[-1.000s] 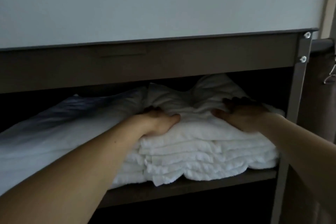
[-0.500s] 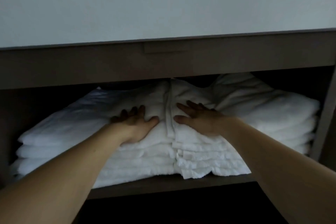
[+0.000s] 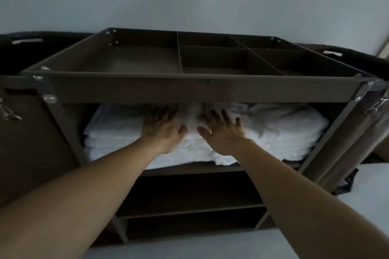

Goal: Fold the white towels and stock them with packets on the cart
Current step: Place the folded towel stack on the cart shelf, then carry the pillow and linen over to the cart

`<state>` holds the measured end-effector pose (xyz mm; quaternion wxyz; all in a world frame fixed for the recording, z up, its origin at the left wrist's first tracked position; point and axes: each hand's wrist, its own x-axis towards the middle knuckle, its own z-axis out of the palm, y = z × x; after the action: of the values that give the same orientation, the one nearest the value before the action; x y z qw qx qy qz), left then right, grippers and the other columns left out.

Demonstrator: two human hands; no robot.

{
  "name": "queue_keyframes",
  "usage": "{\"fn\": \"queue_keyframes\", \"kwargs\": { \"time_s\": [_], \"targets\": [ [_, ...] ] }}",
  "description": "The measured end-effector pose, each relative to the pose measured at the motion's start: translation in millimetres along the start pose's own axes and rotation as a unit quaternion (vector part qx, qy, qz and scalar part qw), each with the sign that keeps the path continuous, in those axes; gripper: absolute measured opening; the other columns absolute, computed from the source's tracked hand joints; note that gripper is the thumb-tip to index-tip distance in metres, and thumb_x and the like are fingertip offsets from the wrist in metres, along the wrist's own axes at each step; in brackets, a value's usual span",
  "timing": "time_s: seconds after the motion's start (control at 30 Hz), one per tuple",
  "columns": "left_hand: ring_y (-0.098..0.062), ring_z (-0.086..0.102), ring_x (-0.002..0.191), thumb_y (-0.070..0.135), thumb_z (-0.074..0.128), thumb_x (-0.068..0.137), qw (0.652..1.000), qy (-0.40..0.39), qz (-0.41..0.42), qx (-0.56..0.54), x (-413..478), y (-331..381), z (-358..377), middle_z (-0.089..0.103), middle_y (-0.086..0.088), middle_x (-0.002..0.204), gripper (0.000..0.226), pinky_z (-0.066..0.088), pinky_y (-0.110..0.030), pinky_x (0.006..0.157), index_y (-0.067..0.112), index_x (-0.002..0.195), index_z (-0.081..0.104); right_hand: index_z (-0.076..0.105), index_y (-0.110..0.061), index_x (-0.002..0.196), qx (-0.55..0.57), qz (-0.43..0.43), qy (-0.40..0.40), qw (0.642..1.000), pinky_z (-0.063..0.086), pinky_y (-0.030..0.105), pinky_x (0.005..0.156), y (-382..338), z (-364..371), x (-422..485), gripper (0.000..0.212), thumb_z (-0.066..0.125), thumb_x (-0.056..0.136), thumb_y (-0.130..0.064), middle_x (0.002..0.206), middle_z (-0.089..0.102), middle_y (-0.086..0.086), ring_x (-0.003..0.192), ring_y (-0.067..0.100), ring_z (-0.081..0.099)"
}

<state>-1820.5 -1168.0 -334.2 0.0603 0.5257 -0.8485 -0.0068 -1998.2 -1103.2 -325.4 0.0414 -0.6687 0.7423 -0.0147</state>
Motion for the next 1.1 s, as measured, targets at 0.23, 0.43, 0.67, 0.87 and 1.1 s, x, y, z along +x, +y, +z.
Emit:
{"fn": "queue_keyframes", "kwargs": {
  "time_s": [0.23, 0.43, 0.67, 0.87, 1.1],
  "targets": [
    [-0.023, -0.012, 0.152, 0.058, 0.017, 0.1, 0.992, -0.118, -0.029, -0.034, -92.2, -53.6, -53.8, -0.006, -0.001, 0.166, 0.069, 0.004, -0.053, 0.121, 0.024, 0.159, 0.002, -0.001, -0.037, 0.156, 0.018, 0.014, -0.068, 0.997, 0.001, 0.057, 0.12, -97.8, -44.7, -68.8, 0.064, 0.015, 0.099, -0.062, 0.165, -0.008, -0.003, 0.151, 0.023, -0.012],
    [-0.026, -0.007, 0.152, 0.059, 0.017, 0.1, 0.99, -0.113, -0.078, -0.043, -189.2, -88.5, -103.5, 0.0, -0.005, 0.166, 0.071, 0.01, -0.054, 0.121, 0.021, 0.158, 0.004, 0.0, -0.035, 0.156, 0.02, -0.046, -0.049, 0.998, 0.003, 0.056, 0.12, -166.8, -88.2, -135.6, 0.062, 0.016, 0.101, -0.058, 0.165, -0.007, -0.002, 0.151, 0.023, -0.014],
    [-0.027, -0.004, 0.152, 0.059, 0.02, 0.1, 0.985, -0.127, -0.115, -0.005, -294.2, -129.3, -150.9, 0.004, -0.004, 0.166, 0.07, 0.014, -0.054, 0.119, 0.022, 0.158, 0.007, 0.004, -0.033, 0.156, 0.004, -0.12, -0.068, 0.99, 0.004, 0.059, 0.119, -238.4, -106.0, -209.2, 0.062, 0.016, 0.101, -0.058, 0.165, -0.007, 0.0, 0.151, 0.026, -0.015],
    [-0.028, -0.002, 0.152, 0.06, 0.02, 0.099, 0.979, -0.094, -0.183, 0.0, -356.7, -210.7, -181.7, 0.006, -0.005, 0.166, 0.071, 0.015, -0.055, 0.119, 0.022, 0.158, 0.009, 0.003, -0.034, 0.157, -0.02, -0.175, -0.082, 0.981, 0.002, 0.06, 0.119, -328.3, -109.4, -228.8, 0.064, 0.017, 0.1, -0.061, 0.165, -0.007, 0.0, 0.151, 0.026, -0.016],
    [-0.027, -0.003, 0.153, 0.06, 0.023, 0.099, 0.964, -0.065, -0.255, -0.028, -402.3, -339.0, -194.7, 0.006, -0.005, 0.166, 0.071, 0.012, -0.055, 0.119, 0.022, 0.158, 0.009, 0.004, -0.036, 0.156, -0.021, -0.235, -0.088, 0.968, 0.003, 0.06, 0.119, -463.1, -105.2, -196.1, 0.066, 0.019, 0.098, -0.064, 0.165, -0.008, -0.003, 0.15, 0.024, -0.016]
  ]
}}
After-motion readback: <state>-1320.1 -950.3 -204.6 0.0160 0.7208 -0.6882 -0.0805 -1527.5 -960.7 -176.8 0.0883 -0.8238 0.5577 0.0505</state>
